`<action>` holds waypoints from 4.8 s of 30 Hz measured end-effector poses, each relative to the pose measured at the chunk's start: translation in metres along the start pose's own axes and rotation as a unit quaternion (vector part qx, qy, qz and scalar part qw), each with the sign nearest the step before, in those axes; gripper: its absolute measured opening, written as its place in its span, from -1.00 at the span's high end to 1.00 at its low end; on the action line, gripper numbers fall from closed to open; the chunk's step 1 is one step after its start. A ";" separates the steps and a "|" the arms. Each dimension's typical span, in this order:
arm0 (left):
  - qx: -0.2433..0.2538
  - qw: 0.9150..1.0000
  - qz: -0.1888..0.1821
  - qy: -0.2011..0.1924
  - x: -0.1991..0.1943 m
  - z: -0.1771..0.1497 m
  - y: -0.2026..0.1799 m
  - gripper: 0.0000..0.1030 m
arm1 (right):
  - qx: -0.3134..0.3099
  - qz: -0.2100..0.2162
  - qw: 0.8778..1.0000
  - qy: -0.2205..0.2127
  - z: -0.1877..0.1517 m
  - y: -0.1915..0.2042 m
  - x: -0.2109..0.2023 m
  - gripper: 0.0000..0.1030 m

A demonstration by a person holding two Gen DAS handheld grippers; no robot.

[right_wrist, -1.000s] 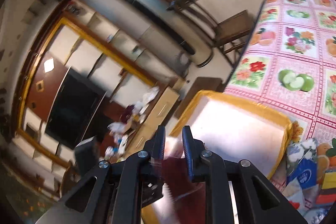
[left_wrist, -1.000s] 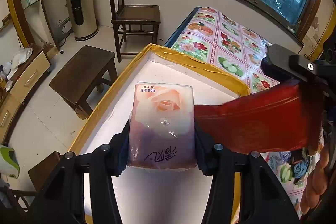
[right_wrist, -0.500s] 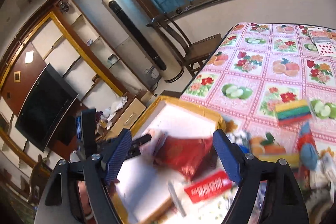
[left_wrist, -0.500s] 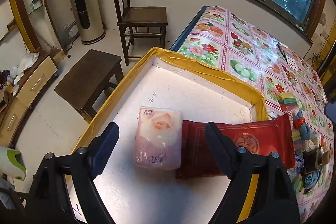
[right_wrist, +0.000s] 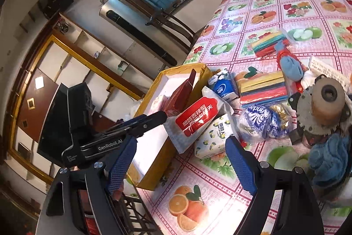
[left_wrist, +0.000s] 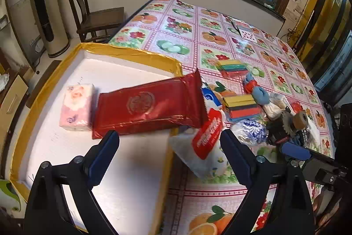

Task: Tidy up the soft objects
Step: 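Move both grippers back over the items on the table, then grasp the white wet-wipe pack with the left gripper while the right grasps the patterned tissue pack, then lower both packs into the yellow box and open both grippers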

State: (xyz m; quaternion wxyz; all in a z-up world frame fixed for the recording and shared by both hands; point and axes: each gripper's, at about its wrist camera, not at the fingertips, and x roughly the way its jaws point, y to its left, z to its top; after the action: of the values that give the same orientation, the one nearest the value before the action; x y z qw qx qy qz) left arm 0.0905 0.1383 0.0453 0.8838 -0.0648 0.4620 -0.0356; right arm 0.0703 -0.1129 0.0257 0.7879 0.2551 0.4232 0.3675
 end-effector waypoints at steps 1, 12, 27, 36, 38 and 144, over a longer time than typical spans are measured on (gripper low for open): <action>0.004 1.000 -0.004 0.004 0.001 -0.001 -0.006 -0.82 | -0.005 -0.003 1.000 -0.002 -0.001 0.001 -0.003 -0.66; 0.045 0.997 -0.043 0.039 0.011 0.004 -0.050 -0.82 | 0.008 -0.022 1.000 -0.020 -0.018 -0.018 -0.028 -0.72; 0.079 0.993 -0.003 0.091 0.056 0.017 -0.058 -0.82 | 0.030 -0.007 1.000 0.006 -0.027 -0.029 -0.025 -0.72; 0.091 0.986 -0.053 0.133 0.056 0.010 -0.063 -0.82 | 0.036 0.013 0.999 0.007 -0.018 -0.024 -0.011 -0.73; 0.109 0.983 -0.051 0.138 0.057 0.005 -0.071 -0.81 | 0.042 0.011 0.999 -0.002 -0.016 -0.027 -0.016 -0.73; -0.042 0.998 -0.015 0.039 -0.004 0.004 0.039 0.18 | -0.187 -0.113 0.973 0.076 -0.006 0.072 0.074 -0.03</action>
State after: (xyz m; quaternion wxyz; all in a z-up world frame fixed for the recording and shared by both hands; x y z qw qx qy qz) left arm 0.0916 0.1781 0.0447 0.8609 -0.1068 0.4965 -0.0317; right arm 0.0663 -0.0104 0.0383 0.8238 0.0253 0.4313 0.3671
